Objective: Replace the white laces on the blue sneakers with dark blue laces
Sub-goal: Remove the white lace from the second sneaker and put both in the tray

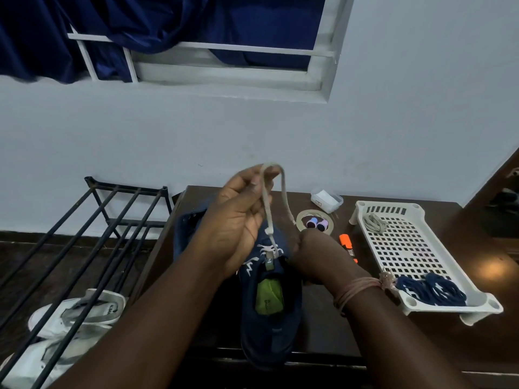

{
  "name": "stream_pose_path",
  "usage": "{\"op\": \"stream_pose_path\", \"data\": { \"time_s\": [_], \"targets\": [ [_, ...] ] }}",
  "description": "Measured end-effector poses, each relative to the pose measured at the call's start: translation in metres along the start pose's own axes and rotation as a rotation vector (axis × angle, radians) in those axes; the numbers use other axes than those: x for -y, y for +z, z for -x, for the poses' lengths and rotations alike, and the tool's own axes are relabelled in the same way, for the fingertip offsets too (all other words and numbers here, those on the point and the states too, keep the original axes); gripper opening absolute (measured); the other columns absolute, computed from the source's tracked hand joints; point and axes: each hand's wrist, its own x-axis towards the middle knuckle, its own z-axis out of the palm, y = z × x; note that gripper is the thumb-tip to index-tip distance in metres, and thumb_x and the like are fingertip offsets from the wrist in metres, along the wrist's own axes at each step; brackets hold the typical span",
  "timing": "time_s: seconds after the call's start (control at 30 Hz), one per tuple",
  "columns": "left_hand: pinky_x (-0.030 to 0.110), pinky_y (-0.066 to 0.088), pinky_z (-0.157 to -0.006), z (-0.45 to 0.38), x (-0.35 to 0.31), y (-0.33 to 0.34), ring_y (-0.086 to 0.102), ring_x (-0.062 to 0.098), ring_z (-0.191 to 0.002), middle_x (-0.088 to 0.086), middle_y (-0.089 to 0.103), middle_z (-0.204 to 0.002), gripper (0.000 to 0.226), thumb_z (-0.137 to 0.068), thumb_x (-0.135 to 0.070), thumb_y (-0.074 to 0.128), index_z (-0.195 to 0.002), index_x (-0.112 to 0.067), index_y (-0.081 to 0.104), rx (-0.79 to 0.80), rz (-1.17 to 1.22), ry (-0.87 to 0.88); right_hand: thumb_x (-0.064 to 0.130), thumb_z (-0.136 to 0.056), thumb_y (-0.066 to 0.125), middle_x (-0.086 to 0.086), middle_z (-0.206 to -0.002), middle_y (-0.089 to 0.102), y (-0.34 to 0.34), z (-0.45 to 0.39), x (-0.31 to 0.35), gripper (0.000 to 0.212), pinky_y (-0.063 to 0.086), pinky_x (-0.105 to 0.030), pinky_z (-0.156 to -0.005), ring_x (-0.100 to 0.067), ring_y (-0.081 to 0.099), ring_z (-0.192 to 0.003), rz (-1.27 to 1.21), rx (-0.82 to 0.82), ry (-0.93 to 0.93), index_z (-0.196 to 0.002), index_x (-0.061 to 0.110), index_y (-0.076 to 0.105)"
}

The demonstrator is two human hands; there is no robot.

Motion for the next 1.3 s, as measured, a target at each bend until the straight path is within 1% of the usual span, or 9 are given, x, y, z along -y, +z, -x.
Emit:
{"op": "stream_pose_path", "data": {
  "time_s": [0.1,0.2,0.33,0.47,0.67,0.9,1.03,1.2,1.3],
  "targets": [
    [0.026,0.050,-0.101,0.001,0.007,-0.005,0.061,0.006,-0.121,0.002,0.064,-0.136,0.047,-0.099,0.012,0.038,-0.137,-0.009,0.058,0.079,-0.156,-0.113,0.028,-0.086,0.067,0.000,-0.075,0.053,0.001,0.007,0.010,0.023,0.038,-0.026,-0.058,-0.019,0.054,-0.071,-0.108,-0.039,-0.008,-0.080,0.017,0.047],
    [0.048,0.047,-0.108,-0.002,0.013,-0.018,0.059,0.011,-0.116,-0.008,0.062,-0.135,0.061,-0.088,0.005,0.046,-0.141,-0.025,0.056,0.038,-0.747,-0.157,0.028,-0.088,0.060,0.003,-0.066,0.043,-0.009,0.021,0.019,0.032,0.034,-0.027,-0.051,-0.021,0.048,-0.068,-0.085,-0.124,0.010,-0.067,0.020,0.038],
    [0.039,0.055,-0.092,0.000,0.015,-0.043,0.067,0.021,-0.090,0.003,0.072,-0.098,0.031,-0.093,0.002,0.051,-0.106,-0.017,0.072,-0.214,-1.078,-0.272,0.027,-0.084,0.063,0.002,-0.067,0.055,-0.009,0.024,0.029,0.020,0.040,-0.029,-0.056,-0.014,0.054,-0.067,-0.292,-0.339,-0.200,-0.072,0.018,0.050],
    [0.038,0.059,-0.075,0.005,0.015,-0.050,0.064,0.024,-0.076,0.016,0.068,-0.085,0.021,-0.098,-0.007,0.052,-0.081,-0.010,0.063,-0.126,-1.179,-0.556,0.020,-0.084,0.066,0.006,-0.084,0.063,0.012,0.018,0.036,0.006,0.047,-0.027,-0.069,-0.009,0.057,-0.075,-0.293,-0.172,-0.439,-0.084,0.023,0.061],
    [0.043,0.061,-0.083,0.014,0.032,-0.046,0.073,0.031,-0.089,0.018,0.074,-0.091,0.026,-0.094,-0.027,0.061,-0.094,-0.003,0.069,-0.055,-1.392,-0.573,0.022,-0.084,0.067,0.009,-0.084,0.067,0.010,0.005,0.015,0.008,0.053,-0.040,-0.083,-0.014,0.064,-0.081,-0.133,-0.013,-0.321,-0.081,0.025,0.061],
    [0.043,0.059,-0.078,0.007,0.026,-0.042,0.066,0.026,-0.077,0.023,0.072,-0.098,0.023,-0.090,-0.032,0.067,-0.093,-0.010,0.065,-0.013,-1.452,-0.552,0.014,-0.085,0.068,0.000,-0.096,0.068,0.011,0.005,0.014,0.013,0.053,-0.035,-0.084,-0.018,0.062,-0.090,-0.025,0.052,-0.349,-0.085,0.024,0.059],
    [0.036,0.055,-0.077,0.015,0.028,-0.043,0.065,0.019,-0.085,0.011,0.068,-0.101,0.047,-0.076,-0.042,0.080,-0.106,-0.011,0.061,0.056,-1.488,-0.575,0.002,-0.084,0.062,-0.001,-0.096,0.069,0.006,0.002,0.012,0.019,0.053,-0.031,-0.083,-0.019,0.064,-0.090,0.020,0.086,-0.332,-0.090,0.021,0.063],
    [0.039,0.059,-0.081,0.009,0.036,-0.041,0.068,0.025,-0.090,0.014,0.069,-0.109,0.027,-0.093,-0.024,0.063,-0.114,-0.006,0.065,-0.105,-1.366,-0.534,0.001,-0.086,0.053,0.003,-0.096,0.064,0.011,0.002,0.009,0.029,0.049,-0.043,-0.094,-0.022,0.059,-0.100,0.076,0.109,-0.275,-0.083,0.029,0.056],
    [0.037,0.062,-0.070,0.003,0.039,-0.050,0.066,0.027,-0.079,0.021,0.067,-0.112,0.032,-0.098,-0.012,0.052,-0.125,0.002,0.060,-0.248,-1.089,-0.628,0.007,-0.089,0.052,-0.001,-0.109,0.061,0.026,0.002,0.013,0.032,0.041,-0.050,-0.101,-0.028,0.049,-0.112,0.172,0.060,-0.257,-0.107,0.032,0.058]
  ]
}}
